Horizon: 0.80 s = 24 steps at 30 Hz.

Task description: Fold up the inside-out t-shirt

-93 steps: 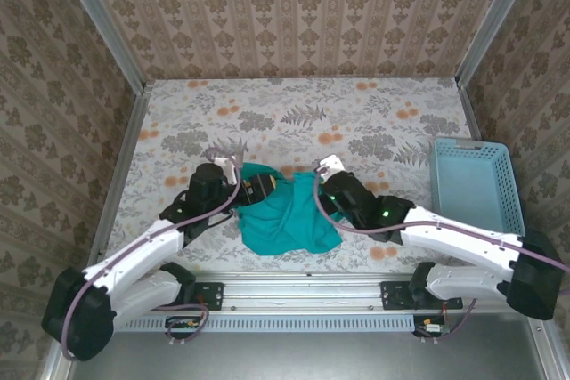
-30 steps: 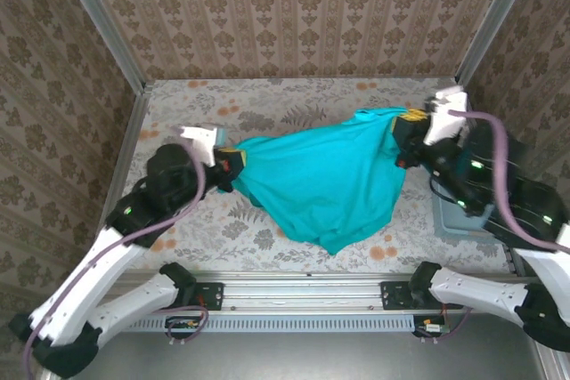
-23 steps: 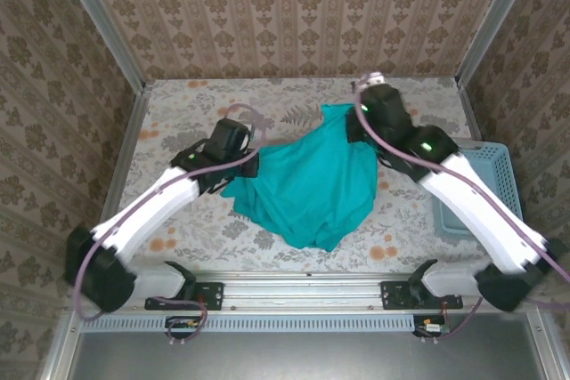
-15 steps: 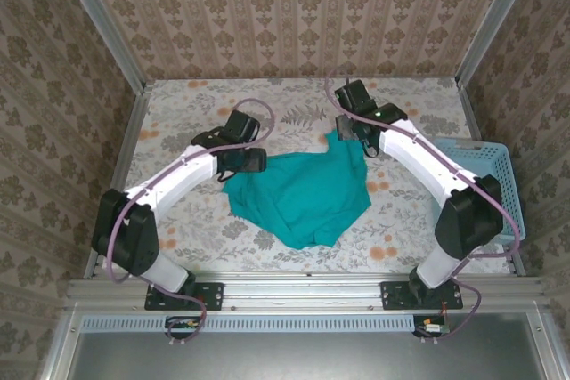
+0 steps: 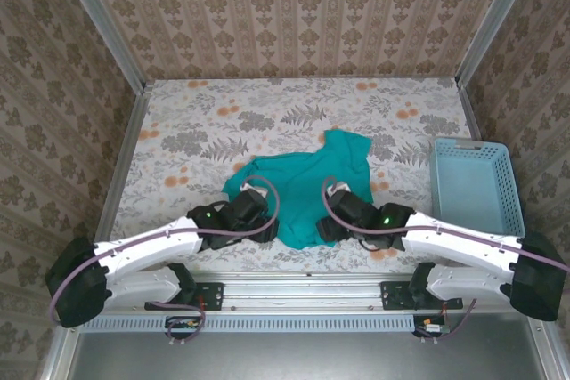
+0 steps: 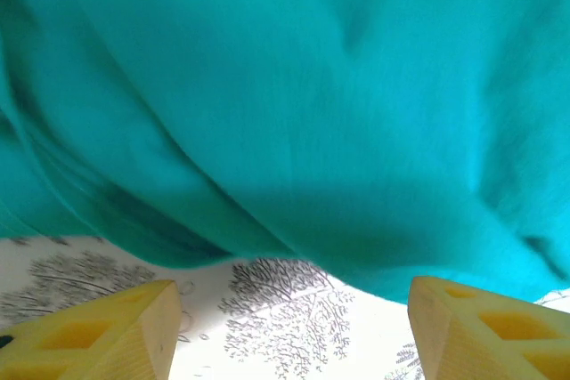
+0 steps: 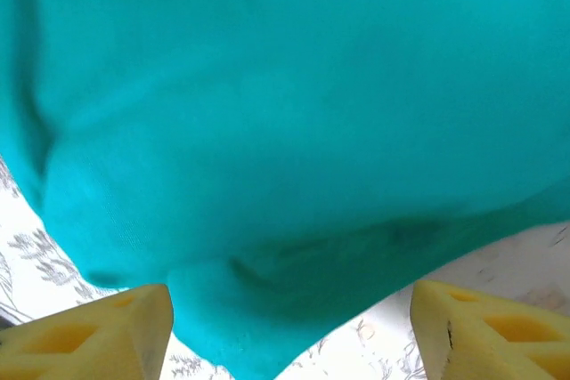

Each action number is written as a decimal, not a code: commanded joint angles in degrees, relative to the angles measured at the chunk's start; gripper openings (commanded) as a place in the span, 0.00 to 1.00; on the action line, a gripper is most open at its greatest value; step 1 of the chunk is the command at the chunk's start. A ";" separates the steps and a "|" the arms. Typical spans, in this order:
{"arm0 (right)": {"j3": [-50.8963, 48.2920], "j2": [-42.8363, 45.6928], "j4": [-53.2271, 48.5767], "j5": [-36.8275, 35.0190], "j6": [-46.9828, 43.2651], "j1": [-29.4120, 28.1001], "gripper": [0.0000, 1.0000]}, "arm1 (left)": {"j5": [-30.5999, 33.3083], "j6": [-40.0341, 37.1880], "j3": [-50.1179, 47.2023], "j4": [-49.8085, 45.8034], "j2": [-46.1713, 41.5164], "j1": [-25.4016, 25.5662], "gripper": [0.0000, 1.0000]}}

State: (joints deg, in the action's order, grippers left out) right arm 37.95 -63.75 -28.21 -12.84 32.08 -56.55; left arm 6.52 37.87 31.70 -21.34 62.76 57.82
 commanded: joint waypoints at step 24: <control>0.01 7.22 -7.45 -9.11 6.32 -1.74 0.00 | -1.24 0.81 3.27 8.02 0.78 -5.65 0.00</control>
State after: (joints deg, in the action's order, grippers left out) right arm 37.45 -61.10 -28.08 -18.02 37.80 -58.19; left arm 2.22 41.32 33.21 -7.53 67.92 54.35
